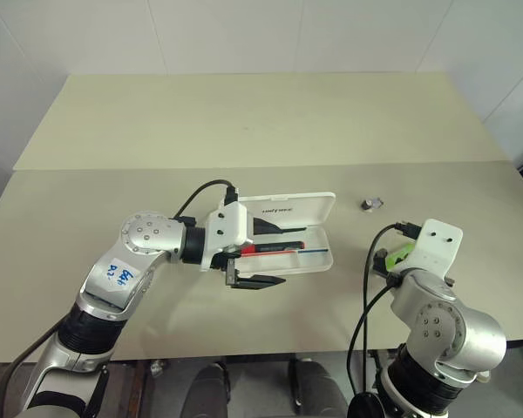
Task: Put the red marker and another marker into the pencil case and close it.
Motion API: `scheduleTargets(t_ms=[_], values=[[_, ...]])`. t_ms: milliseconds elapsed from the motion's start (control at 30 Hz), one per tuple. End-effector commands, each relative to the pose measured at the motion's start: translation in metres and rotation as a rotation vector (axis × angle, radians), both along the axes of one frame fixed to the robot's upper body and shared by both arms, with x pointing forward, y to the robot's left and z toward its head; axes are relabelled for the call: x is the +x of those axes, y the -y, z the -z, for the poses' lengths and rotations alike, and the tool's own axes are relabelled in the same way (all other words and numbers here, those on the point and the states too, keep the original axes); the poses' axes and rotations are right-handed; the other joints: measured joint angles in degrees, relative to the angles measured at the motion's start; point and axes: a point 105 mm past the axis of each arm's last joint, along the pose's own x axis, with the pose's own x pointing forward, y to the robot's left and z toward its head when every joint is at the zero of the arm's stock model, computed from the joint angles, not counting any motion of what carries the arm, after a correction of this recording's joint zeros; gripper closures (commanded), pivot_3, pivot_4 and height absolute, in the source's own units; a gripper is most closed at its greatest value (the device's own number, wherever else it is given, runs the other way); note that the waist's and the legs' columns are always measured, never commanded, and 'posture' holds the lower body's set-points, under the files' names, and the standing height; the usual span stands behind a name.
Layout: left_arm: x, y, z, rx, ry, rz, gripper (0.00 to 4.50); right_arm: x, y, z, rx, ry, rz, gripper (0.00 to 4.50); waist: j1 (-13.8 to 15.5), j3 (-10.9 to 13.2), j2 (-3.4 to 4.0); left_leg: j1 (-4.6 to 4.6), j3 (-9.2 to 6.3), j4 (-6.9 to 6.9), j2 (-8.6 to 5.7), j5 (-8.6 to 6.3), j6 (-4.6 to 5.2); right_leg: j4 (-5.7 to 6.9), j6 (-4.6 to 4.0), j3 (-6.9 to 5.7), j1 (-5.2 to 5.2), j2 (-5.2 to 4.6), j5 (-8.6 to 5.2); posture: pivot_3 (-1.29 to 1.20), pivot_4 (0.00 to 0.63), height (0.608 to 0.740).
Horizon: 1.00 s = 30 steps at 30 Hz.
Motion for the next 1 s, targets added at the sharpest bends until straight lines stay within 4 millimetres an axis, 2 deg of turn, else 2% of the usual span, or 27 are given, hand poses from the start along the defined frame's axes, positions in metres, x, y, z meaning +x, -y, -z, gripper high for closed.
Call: scheduleTargets(t_ms=[33,200,267,333,567,767,900,1000], values=[[-0.005,0.001,-0.012,-0.019,0.042,0.013,0.02,0.002,-0.05,0.015,0.252,-0.005,-0.035,0.0,0.0,0.0,0.0,0.0,0.0,0.0,0.0,0.0,0.0,0.0,0.0,0.0,0.0,0.0,0.0,0.0,0.15,0.74],[-0.005,0.001,-0.013,-0.016,0.047,0.01,0.02,0.003,-0.056,0.019,0.27,-0.017,-0.042,0.0,0.0,0.0,0.0,0.0,0.0,-0.01,0.0,0.0,0.0,-0.01,0.0,0.0,0.0,0.0,0.0,0.0,0.15,0.74],[-0.005,0.002,-0.014,-0.019,0.05,0.009,0.0,0.003,-0.057,0.02,0.272,-0.02,-0.043,0.39,0.0,0.0,0.0,0.0,0.0,-0.01,0.0,0.0,0.0,0.0,0.0,0.0,0.0,0.0,0.0,0.0,0.15,0.74],[-0.005,0.002,-0.014,-0.021,0.052,0.009,0.0,0.005,-0.057,0.02,0.267,-0.018,-0.043,0.95,0.0,0.0,0.0,0.0,0.0,-0.01,0.0,0.0,0.0,0.0,0.0,0.0,0.0,0.0,0.0,0.0,0.15,0.74],[-0.003,0.001,-0.015,-0.021,0.059,0.005,0.0,0.006,-0.05,0.019,0.259,-0.019,-0.024,3.42,0.0,0.0,0.0,0.0,0.0,-0.01,0.0,0.0,0.0,-0.01,0.0,0.0,0.0,0.0,0.0,0.0,0.15,0.74],[0.002,0.002,-0.016,-0.023,0.065,0.008,0.0,0.008,-0.041,0.015,0.239,-0.01,-0.026,3.42,0.1,0.0,0.0,0.0,0.0,-0.01,0.0,0.0,0.0,-0.01,0.0,0.0,0.0,0.0,0.0,0.0,0.15,0.74],[0.007,0.002,-0.013,-0.025,0.067,0.012,0.0,0.023,-0.009,-0.003,0.135,0.064,-0.093,3.42,-0.1,0.0,-0.01,0.01,0.02,0.04,0.0,0.01,-0.01,0.0,0.03,0.01,0.03,0.0,0.02,0.0,0.15,0.74],[0.008,-0.003,-0.009,-0.016,0.068,0.013,0.0,0.033,0.001,-0.016,0.073,0.103,-0.145,3.42,-0.6,0.0,0.0,0.1,0.14,0.04,0.02,0.02,-0.01,0.03,0.05,0.09,0.03,0.01,0.06,0.0,0.15,0.74]])
